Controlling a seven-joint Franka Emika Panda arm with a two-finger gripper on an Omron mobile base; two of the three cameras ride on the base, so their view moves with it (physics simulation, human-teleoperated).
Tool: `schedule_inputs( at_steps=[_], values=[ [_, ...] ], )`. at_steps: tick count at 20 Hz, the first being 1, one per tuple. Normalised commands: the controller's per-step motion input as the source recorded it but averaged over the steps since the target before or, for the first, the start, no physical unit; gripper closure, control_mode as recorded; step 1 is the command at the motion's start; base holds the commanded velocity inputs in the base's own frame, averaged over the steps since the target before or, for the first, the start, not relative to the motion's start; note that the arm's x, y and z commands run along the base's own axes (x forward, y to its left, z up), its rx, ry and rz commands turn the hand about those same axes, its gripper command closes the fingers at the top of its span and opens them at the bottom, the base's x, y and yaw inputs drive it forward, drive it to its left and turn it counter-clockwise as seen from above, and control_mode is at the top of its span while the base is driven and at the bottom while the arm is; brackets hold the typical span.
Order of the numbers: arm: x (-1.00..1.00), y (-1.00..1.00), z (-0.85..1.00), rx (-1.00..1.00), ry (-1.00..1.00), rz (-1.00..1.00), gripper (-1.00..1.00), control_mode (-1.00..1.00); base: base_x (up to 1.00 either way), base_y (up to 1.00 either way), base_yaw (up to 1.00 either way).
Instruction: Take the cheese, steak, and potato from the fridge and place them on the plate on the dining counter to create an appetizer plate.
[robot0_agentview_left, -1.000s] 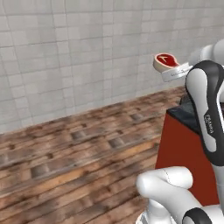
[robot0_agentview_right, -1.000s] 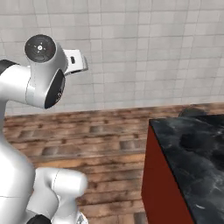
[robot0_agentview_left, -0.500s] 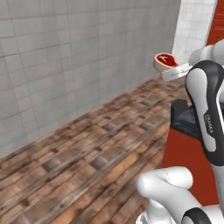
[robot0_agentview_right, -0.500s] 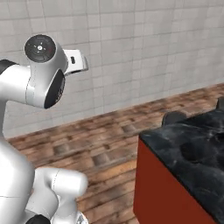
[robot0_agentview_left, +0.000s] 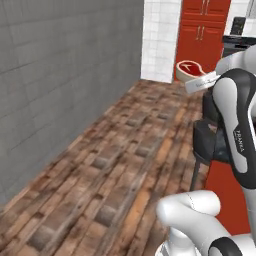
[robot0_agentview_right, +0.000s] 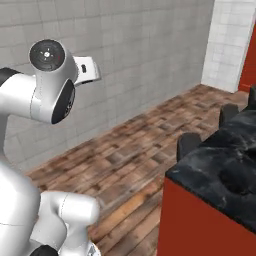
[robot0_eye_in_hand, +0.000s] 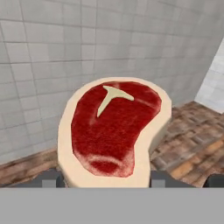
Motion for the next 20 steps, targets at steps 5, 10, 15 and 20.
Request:
schedule_inputs(
  at_steps=[5, 10, 15, 20],
  values=[
    [0.0, 0.0, 0.0, 0.0, 0.0, 0.0, 1.0, 1.0, 1.0, 0.89, -0.63],
    [0.0, 0.0, 0.0, 0.0, 0.0, 0.0, 1.0, 1.0, 1.0, 0.84, -0.63],
    [0.0, 0.0, 0.0, 0.0, 0.0, 0.0, 1.0, 1.0, 1.0, 0.83, -0.61],
    [0.0, 0.0, 0.0, 0.0, 0.0, 0.0, 1.0, 1.0, 1.0, 0.87, -0.6]
  ],
)
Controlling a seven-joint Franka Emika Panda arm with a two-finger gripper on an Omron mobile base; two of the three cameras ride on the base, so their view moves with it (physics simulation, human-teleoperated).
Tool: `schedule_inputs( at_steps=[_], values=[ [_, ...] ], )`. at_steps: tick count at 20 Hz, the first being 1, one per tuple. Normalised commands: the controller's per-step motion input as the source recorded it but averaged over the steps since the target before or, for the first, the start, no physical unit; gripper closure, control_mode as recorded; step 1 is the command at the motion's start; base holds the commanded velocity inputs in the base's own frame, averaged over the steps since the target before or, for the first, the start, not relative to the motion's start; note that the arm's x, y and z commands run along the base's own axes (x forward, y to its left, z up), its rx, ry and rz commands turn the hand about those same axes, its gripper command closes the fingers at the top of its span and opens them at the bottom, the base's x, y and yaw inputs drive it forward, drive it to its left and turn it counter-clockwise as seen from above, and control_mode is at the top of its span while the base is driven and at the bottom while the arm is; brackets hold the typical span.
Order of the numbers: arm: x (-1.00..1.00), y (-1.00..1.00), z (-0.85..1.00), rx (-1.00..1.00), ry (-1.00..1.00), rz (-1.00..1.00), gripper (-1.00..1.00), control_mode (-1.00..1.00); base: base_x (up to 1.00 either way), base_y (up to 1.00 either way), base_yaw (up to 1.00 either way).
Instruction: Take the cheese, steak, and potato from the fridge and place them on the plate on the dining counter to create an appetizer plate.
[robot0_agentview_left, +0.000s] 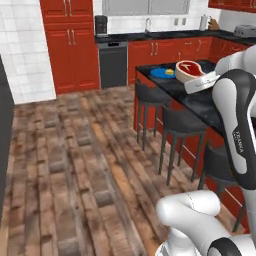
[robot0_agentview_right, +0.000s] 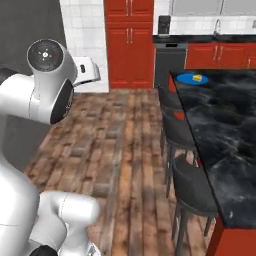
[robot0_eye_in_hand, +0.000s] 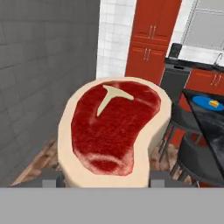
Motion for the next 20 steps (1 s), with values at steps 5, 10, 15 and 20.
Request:
schedule_inputs(
  at_steps=[5, 10, 15, 20],
  values=[
    [0.0, 0.0, 0.0, 0.0, 0.0, 0.0, 1.0, 1.0, 1.0, 0.89, -0.59],
    [0.0, 0.0, 0.0, 0.0, 0.0, 0.0, 1.0, 1.0, 1.0, 0.87, -0.59],
    [0.0, 0.0, 0.0, 0.0, 0.0, 0.0, 1.0, 1.0, 0.99, 0.87, -0.58],
    [0.0, 0.0, 0.0, 0.0, 0.0, 0.0, 1.0, 1.0, 0.88, 0.94, -0.57]
  ],
)
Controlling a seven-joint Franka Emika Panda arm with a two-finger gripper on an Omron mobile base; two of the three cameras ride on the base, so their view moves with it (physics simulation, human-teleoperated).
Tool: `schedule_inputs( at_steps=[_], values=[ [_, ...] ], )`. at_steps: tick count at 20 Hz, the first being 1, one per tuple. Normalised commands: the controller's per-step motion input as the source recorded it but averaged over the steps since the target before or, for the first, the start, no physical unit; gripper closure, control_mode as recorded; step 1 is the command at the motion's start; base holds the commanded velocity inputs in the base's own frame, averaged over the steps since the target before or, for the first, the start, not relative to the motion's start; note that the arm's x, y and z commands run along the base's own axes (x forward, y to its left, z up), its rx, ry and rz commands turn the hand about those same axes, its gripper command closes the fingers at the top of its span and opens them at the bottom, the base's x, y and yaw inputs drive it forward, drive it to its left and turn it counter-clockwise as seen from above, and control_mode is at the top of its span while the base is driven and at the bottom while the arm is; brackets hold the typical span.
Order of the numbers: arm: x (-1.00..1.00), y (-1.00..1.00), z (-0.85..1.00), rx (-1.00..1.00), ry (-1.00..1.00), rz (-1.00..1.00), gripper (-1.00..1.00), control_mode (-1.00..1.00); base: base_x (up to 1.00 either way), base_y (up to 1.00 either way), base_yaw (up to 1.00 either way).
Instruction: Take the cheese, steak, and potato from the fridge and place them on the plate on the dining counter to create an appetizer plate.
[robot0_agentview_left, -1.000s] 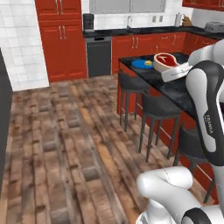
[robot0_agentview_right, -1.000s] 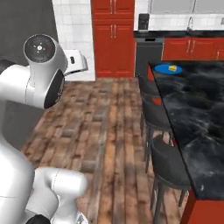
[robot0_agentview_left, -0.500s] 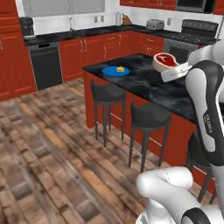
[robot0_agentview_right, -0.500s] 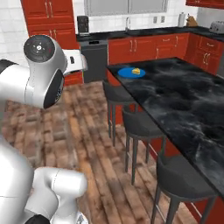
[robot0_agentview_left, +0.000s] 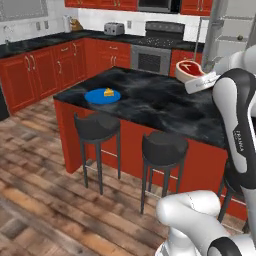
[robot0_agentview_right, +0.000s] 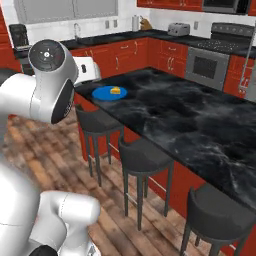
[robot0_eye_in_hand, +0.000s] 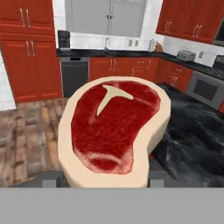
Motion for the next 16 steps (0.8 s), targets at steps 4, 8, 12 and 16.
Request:
schedule_inputs(
  at_steps=[4, 8, 12, 16],
  values=[
    [0.0, 0.0, 0.0, 0.0, 0.0, 0.0, 1.0, 1.0, 0.69, 1.0, -0.56],
    [0.0, 0.0, 0.0, 0.0, 0.0, 0.0, 1.0, 1.0, 0.35, 1.0, -0.5],
    [0.0, 0.0, 0.0, 0.0, 0.0, 0.0, 1.0, 1.0, 0.04, 1.0, -0.41],
    [0.0, 0.0, 0.0, 0.0, 0.0, 0.0, 1.0, 1.0, 0.0, 1.0, -0.34]
  ],
)
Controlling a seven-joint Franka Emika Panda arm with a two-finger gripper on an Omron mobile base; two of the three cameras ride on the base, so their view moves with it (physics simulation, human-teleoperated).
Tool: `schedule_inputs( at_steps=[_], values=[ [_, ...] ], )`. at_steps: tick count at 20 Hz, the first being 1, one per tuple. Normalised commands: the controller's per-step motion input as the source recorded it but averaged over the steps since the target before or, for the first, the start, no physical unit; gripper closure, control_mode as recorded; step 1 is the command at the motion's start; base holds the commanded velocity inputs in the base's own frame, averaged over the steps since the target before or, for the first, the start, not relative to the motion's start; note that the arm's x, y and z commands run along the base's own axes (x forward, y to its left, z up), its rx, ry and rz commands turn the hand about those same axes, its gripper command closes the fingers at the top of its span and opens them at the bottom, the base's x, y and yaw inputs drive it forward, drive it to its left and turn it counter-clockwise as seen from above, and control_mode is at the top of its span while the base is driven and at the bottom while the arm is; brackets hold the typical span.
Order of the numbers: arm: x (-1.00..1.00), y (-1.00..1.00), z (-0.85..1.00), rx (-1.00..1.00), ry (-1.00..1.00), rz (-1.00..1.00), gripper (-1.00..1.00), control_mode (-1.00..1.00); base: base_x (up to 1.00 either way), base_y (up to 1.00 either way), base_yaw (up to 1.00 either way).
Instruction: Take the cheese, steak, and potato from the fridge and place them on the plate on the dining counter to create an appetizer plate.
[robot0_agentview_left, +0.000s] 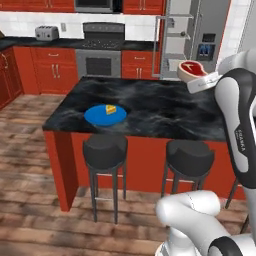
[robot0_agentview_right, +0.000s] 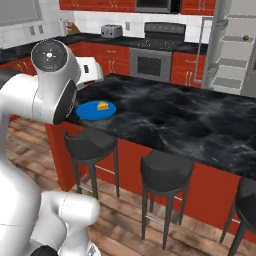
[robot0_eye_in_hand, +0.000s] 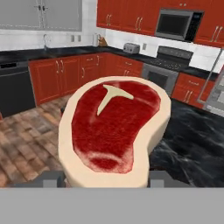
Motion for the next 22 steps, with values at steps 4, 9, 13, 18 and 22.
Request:
schedule_inputs(
  at_steps=[4, 9, 13, 18, 22],
  values=[
    [0.0, 0.0, 0.0, 0.0, 0.0, 0.0, 1.0, 1.0, 0.0, 1.0, -0.31],
    [0.0, 0.0, 0.0, 0.0, 0.0, 0.0, 1.0, 1.0, 0.11, 0.91, -0.34],
    [0.0, 0.0, 0.0, 0.0, 0.0, 0.0, 1.0, 1.0, 0.38, 0.68, -0.43],
    [0.0, 0.0, 0.0, 0.0, 0.0, 0.0, 1.0, 1.0, 0.52, 0.44, -0.43],
    [0.0, 0.0, 0.0, 0.0, 0.0, 0.0, 1.0, 1.0, 0.64, 0.05, -0.42]
  ],
)
